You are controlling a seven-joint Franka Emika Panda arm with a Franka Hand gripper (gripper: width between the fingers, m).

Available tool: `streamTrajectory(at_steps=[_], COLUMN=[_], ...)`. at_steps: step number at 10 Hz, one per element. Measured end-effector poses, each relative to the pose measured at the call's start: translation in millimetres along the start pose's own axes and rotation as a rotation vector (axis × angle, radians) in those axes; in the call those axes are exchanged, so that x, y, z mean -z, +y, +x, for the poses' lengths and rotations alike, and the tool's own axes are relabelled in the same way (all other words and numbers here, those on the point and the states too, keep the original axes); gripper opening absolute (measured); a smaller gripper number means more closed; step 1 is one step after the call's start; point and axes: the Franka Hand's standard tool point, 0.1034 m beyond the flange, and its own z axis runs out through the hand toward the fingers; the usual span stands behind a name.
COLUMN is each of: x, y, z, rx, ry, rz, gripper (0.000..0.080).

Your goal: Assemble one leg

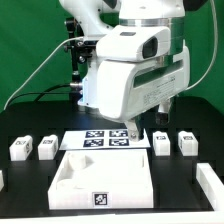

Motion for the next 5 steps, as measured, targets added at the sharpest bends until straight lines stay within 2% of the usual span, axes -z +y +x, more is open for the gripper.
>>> streamTrajectory(at_steps=[5], x=[-0.1], y=[0.0], z=[0.0], rx=[0.003], ry=[0.000], rz=[0.000], gripper=[0.0650])
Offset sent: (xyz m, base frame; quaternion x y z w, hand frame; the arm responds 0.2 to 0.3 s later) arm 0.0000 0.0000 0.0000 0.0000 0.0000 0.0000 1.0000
